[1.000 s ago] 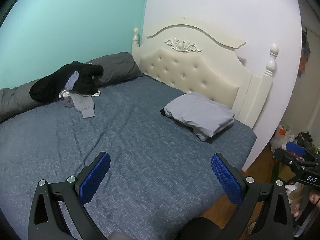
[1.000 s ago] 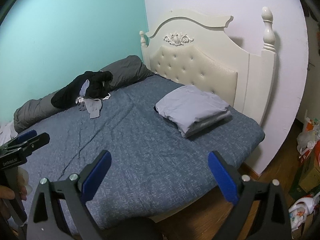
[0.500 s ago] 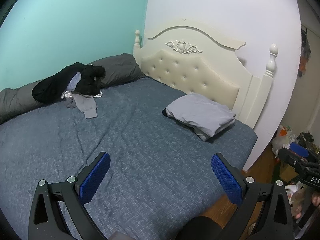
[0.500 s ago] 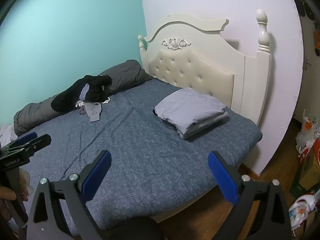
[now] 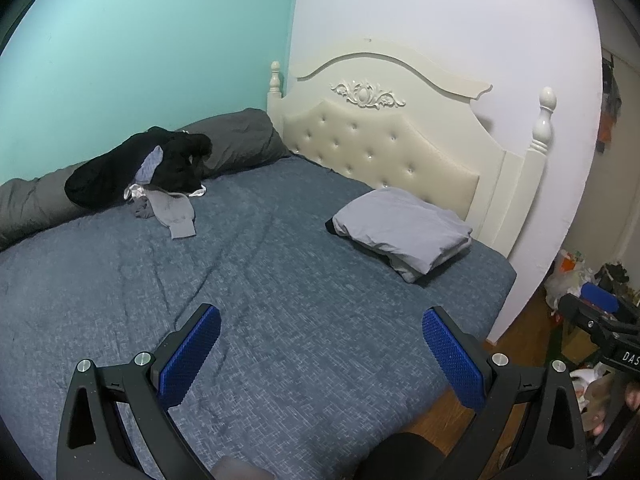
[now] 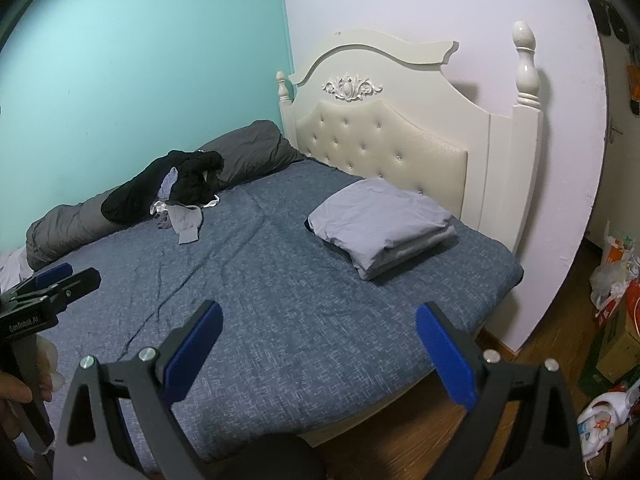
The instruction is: Fold clothes
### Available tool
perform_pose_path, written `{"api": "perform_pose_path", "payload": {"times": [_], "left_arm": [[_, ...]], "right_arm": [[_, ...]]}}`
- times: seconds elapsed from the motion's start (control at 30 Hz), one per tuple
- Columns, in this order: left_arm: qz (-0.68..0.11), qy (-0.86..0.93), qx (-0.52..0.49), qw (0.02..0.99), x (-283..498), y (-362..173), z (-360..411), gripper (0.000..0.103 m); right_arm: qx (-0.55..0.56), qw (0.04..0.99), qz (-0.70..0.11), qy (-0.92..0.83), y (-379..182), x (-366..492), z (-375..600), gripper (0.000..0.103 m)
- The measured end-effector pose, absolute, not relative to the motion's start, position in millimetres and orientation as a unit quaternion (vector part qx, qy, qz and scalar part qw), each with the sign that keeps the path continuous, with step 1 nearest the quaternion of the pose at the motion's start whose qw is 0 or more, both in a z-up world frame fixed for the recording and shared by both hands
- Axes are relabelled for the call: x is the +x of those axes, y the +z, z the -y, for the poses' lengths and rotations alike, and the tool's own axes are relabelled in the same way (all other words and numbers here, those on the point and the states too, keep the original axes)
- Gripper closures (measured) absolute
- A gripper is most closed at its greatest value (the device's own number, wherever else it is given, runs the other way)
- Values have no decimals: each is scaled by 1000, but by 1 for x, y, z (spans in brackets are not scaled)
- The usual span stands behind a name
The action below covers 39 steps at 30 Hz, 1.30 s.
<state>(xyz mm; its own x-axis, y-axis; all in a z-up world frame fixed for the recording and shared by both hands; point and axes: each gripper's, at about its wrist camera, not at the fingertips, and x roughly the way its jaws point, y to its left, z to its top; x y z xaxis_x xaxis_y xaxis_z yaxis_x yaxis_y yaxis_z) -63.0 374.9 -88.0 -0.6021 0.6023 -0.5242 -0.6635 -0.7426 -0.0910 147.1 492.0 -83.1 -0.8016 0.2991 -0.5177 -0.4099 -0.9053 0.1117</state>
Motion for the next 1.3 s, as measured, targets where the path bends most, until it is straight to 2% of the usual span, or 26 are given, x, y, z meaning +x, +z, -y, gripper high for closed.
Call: {"api": "perform_pose_path", "payload": {"times": [1.3], "left_arm": [[-62, 897, -268, 346, -62, -87, -377, 0]], "right_arm": [[-252, 189, -109, 943, -82, 147, -495, 5]]}}
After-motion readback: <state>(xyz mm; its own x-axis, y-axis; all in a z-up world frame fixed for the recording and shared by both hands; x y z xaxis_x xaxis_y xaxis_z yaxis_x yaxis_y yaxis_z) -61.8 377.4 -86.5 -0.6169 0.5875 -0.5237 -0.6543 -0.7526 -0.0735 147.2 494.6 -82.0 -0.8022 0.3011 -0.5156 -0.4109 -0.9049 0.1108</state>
